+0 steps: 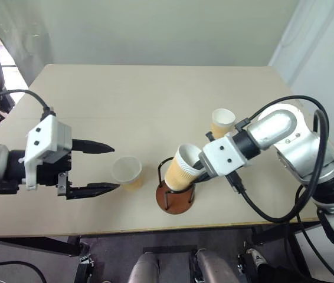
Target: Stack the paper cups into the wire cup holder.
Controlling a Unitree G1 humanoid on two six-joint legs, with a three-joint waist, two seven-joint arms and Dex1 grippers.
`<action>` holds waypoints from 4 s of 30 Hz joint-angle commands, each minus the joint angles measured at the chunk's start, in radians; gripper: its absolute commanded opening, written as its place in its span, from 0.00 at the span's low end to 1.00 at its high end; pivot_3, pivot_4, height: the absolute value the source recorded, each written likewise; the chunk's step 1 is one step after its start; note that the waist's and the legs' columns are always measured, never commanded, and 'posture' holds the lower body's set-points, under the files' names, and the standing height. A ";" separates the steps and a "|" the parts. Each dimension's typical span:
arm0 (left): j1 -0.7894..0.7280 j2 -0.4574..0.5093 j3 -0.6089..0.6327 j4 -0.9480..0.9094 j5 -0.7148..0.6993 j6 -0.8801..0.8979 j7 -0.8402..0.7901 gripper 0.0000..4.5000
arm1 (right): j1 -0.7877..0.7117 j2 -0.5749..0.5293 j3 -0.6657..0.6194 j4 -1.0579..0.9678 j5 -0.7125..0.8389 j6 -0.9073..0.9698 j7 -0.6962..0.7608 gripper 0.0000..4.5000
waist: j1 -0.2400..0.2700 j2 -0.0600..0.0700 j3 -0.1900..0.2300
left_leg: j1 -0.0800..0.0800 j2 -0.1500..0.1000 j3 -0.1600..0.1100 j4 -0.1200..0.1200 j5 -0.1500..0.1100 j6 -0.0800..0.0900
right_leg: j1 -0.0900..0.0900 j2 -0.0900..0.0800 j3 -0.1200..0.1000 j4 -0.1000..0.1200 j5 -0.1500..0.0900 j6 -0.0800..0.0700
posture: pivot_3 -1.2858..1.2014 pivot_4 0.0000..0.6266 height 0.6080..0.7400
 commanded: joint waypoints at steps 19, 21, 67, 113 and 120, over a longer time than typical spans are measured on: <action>-0.193 0.063 -0.369 0.075 0.169 -0.172 -0.135 1.00 | -0.080 0.002 -0.631 0.178 0.720 0.515 -0.114 0.99 | 0.012 -0.002 -0.001 | -0.002 -0.001 0.000 0.000 0.001 -0.002 | -0.001 0.002 0.001 -0.002 -0.001 -0.002 | 0.52 0.24 1.00; -0.216 0.066 -0.423 0.095 0.217 -0.198 -0.152 1.00 | -0.021 -0.038 -0.681 0.100 0.787 0.562 -0.141 0.99 | 0.016 -0.002 -0.001 | -0.002 -0.001 0.000 0.001 0.002 -0.003 | -0.001 0.002 0.001 -0.002 -0.002 -0.002 | 0.52 0.24 1.00; -0.716 -0.191 -0.878 0.527 0.590 -0.604 -0.377 0.01 | 0.651 -0.342 -0.809 -0.259 0.733 0.394 -0.381 1.00 | 0.022 -0.001 0.000 | -0.007 -0.001 -0.003 0.011 -0.004 -0.001 | 0.003 0.006 0.005 -0.004 0.005 0.025 | 0.52 0.24 1.00; -1.666 -0.292 -1.942 0.754 -0.177 -1.303 -0.377 0.01 | 0.939 -0.362 -1.496 -0.337 0.934 0.469 -0.430 1.00 | 0.036 0.003 0.002 | -0.022 -0.018 0.018 0.038 -0.026 0.035 | 0.003 -0.011 0.027 -0.017 0.004 0.059 | 0.52 0.24 1.00; -1.675 -0.343 -2.004 0.850 -0.142 -1.362 -0.377 0.01 | 0.989 -0.354 -1.542 -0.367 0.966 0.479 -0.465 1.00 | 0.034 0.003 0.002 | -0.022 -0.018 0.021 0.041 -0.027 0.037 | 0.003 -0.012 0.029 -0.017 0.005 0.061 | 0.52 0.24 1.00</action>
